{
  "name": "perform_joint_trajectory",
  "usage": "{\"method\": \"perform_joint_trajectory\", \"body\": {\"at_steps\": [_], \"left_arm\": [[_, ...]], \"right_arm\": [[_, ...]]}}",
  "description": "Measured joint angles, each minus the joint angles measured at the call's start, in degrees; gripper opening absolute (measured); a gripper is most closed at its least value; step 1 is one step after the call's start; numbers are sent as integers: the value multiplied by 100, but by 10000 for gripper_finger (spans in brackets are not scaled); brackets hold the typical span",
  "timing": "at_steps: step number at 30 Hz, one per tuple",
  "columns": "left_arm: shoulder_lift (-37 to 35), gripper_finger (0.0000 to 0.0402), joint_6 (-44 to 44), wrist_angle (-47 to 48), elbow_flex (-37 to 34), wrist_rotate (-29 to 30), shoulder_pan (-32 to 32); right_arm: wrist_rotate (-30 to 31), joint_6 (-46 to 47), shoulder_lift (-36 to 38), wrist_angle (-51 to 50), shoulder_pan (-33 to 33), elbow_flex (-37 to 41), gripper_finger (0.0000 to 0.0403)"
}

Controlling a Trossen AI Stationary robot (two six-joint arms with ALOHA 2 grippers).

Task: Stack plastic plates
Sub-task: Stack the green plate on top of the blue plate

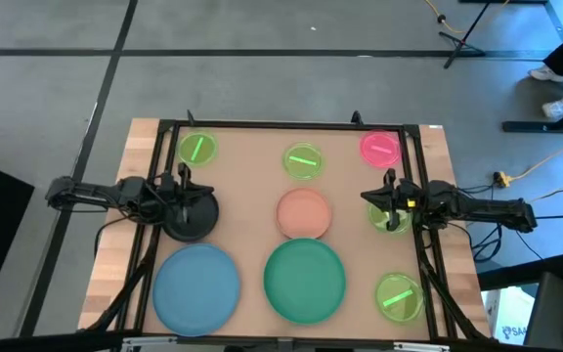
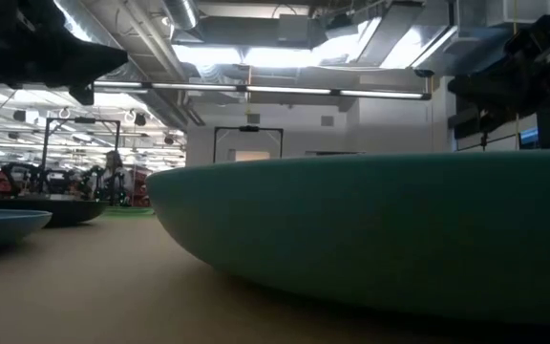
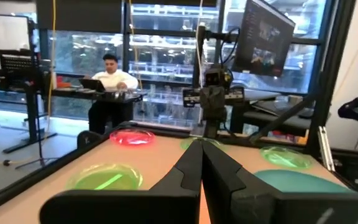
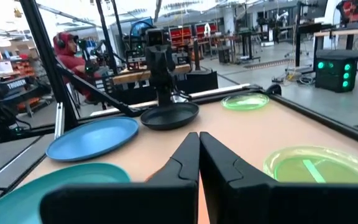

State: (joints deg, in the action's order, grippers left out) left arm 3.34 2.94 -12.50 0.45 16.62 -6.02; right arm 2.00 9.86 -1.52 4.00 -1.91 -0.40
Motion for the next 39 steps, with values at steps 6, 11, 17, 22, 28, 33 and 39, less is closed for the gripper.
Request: {"method": "perform_joint_trajectory", "body": {"at_steps": [6, 11, 17, 22, 28, 33, 39], "left_arm": [[846, 0, 140, -820, 2, -209, -2], [1770, 0, -6, -1789, 2, -111, 2], [2870, 0, -483, -2894, 126, -120, 2], [3683, 0, -1121, -3617, 345, -137, 56], [4498, 0, -971, -4380, 711, -628, 276], [5013, 2, -620, -4303, 955, -566, 376], [5443, 53, -149, -3630, 1329, -772, 372]], "right_arm": [[7, 16, -750, 645, 0, 0, 5], [10, -76, -1685, 1132, 0, -94, 5], [2, 25, -2908, 1106, 7, -666, 5], [0, 28, -3764, 1074, 7, -1084, 5], [-438, 208, -4544, 1117, 5, -1720, 5], [-808, 528, -5039, 1276, 7, -2067, 5], [-807, 530, -5569, 1396, 69, -2170, 28]]}}
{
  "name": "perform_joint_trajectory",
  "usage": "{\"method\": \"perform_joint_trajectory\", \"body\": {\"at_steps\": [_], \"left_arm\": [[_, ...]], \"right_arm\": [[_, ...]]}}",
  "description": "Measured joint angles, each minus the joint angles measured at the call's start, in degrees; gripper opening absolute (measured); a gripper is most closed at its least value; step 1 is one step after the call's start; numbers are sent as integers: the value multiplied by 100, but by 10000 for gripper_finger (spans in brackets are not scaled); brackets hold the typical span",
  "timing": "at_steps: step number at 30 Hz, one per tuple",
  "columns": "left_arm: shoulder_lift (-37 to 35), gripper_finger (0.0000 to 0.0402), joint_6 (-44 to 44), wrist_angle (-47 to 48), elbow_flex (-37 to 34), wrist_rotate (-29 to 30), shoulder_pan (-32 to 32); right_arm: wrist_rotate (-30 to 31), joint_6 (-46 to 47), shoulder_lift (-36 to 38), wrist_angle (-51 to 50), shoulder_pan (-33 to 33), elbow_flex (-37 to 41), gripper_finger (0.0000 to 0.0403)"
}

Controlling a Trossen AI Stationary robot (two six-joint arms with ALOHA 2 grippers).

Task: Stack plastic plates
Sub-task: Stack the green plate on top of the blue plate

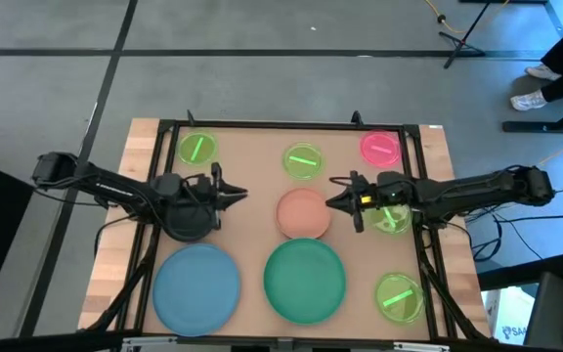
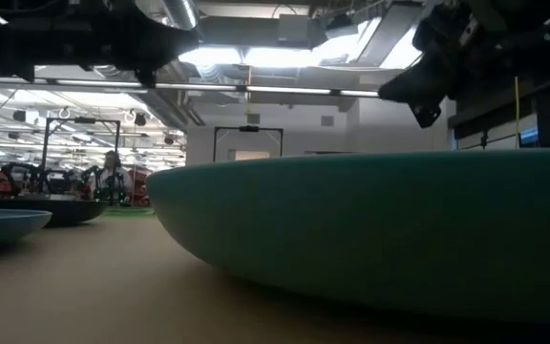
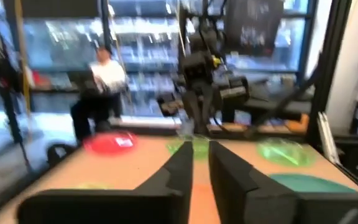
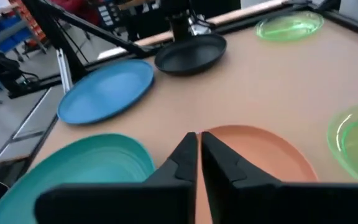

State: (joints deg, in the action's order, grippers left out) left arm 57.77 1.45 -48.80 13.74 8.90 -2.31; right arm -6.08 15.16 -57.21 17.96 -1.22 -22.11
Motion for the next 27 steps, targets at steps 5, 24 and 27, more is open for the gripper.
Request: {"method": "perform_joint_trajectory", "body": {"at_steps": [5, 24, 27], "left_arm": [[328, 114, 308, 582, 366, -227, -16], [1709, 161, 251, 638, 1040, -91, -120], [1766, 161, 256, 631, 1058, -89, -120]], "right_arm": [[36, -170, -408, 136, 312, -2, 97], [1550, 613, -1292, 76, 981, -2, 191], [1382, 609, -1321, 260, 992, -2, 187]]}}
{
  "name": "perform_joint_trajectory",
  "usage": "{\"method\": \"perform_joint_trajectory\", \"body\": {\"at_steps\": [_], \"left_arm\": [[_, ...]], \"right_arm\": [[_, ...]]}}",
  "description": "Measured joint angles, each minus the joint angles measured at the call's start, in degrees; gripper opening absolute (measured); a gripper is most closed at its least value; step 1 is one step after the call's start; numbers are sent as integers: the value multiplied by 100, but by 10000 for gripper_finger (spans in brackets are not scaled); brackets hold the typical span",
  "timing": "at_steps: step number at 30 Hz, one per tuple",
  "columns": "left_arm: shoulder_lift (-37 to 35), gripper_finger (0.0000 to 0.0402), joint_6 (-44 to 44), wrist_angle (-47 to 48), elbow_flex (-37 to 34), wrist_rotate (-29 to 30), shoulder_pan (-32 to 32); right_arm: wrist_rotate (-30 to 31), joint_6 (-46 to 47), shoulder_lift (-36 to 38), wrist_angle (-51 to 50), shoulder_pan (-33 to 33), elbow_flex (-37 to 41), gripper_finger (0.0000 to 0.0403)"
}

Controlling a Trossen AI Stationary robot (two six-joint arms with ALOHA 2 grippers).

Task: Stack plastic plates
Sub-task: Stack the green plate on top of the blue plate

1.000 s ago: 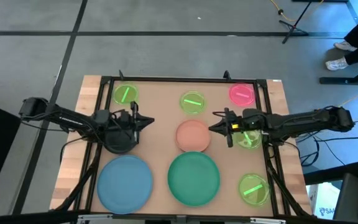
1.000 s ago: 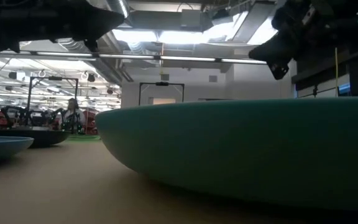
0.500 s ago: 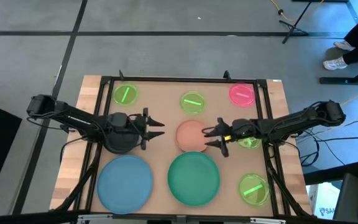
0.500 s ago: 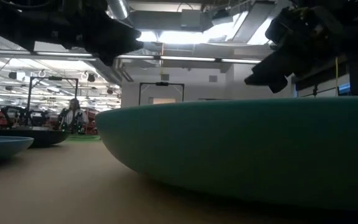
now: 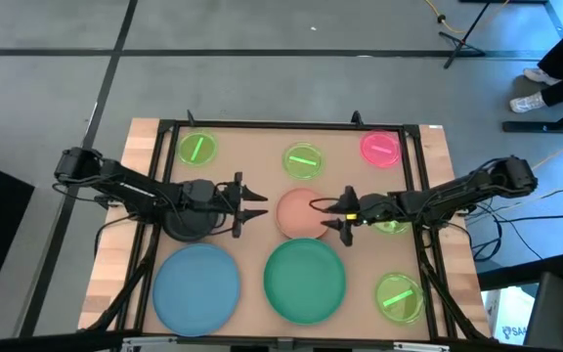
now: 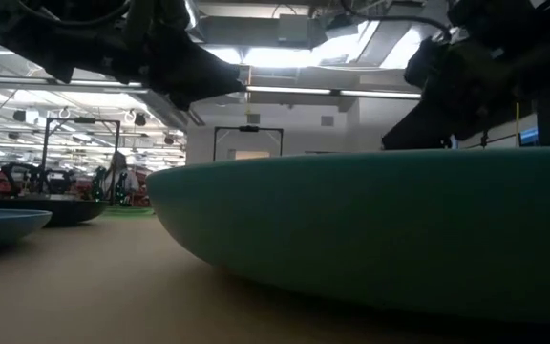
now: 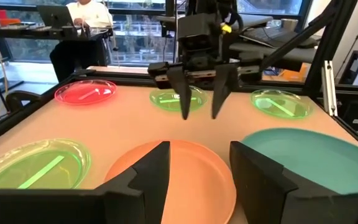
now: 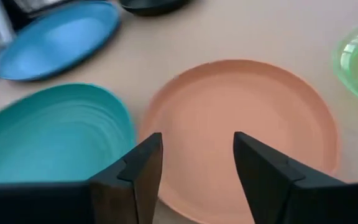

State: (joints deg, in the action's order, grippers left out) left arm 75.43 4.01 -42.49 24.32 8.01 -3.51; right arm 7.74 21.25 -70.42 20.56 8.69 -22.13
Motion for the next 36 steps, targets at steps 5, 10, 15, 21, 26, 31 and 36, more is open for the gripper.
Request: {"method": "perform_joint_trajectory", "body": {"at_steps": [5, 10, 15, 21, 26, 31, 36], "left_arm": [[5, 161, 1, 1, 0, 0, 0], [5, 161, 191, 102, 2, 9, -96], [3, 161, 327, 447, 4, 2, -450], [1, 160, 783, 924, 2, 45, -972], [-12, 160, 1200, 1309, 2, 390, -1515], [-385, 160, 1393, 1697, -4, 850, -2068], [-944, 160, 1354, 1986, 3, 1756, -2458]], "right_arm": [[-285, -4, -115, 625, 2, -7, 186], [-534, -91, -594, 539, 2, -433, 186], [-582, -571, -1296, 65, 208, -1268, 186], [-575, -793, -1966, -605, 338, -2152, 186], [-579, -868, -2533, -551, 427, -2772, 186], [-578, -760, -3131, -648, 568, -3471, 186], [-585, -429, -3801, -778, 642, -4270, 186]]}}
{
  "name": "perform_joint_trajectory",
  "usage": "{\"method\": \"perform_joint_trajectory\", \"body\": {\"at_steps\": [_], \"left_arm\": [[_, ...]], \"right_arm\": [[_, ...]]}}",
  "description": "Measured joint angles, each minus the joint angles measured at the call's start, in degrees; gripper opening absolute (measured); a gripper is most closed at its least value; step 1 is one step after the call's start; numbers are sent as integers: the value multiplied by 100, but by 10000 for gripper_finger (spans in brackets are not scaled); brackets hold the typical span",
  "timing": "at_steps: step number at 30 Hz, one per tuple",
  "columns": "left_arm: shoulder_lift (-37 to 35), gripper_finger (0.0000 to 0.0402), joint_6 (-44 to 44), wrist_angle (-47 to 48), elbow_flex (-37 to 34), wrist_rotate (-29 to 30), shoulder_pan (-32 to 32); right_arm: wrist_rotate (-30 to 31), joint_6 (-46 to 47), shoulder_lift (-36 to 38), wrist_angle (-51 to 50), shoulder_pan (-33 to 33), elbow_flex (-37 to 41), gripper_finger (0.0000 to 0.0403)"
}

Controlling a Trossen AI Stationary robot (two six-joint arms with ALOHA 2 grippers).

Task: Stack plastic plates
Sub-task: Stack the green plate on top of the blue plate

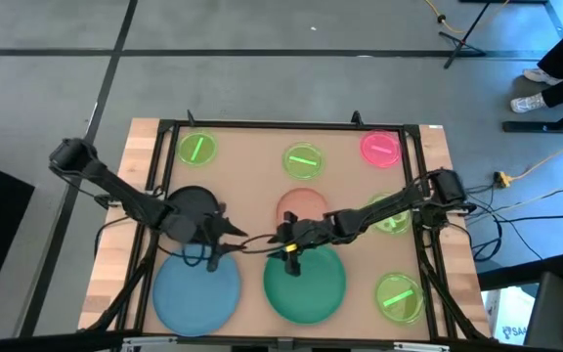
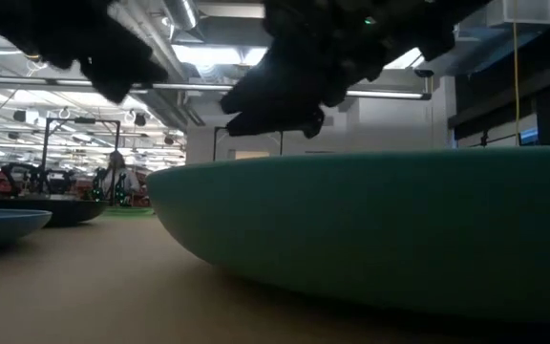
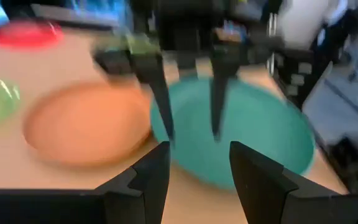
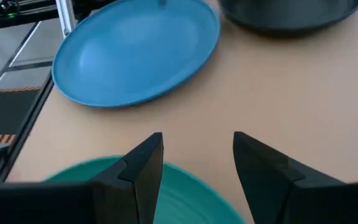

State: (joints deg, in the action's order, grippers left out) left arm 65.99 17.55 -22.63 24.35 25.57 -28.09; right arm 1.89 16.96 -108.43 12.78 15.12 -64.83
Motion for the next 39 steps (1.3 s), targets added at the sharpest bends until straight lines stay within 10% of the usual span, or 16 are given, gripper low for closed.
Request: {"method": "perform_joint_trajectory", "body": {"at_steps": [12, 28, 39], "left_arm": [[-561, 160, -635, -166, -3, 2217, -178], [-544, 160, -387, -160, -3, 1987, -594], [203, 160, 11, -340, -5, 2097, -868]], "right_arm": [[50, 1189, -1476, 70, 30, -1566, 186], [-143, 667, -2054, -1209, 82, -2606, 186], [2037, -47, -685, -4737, 1121, -2353, 186]]}}
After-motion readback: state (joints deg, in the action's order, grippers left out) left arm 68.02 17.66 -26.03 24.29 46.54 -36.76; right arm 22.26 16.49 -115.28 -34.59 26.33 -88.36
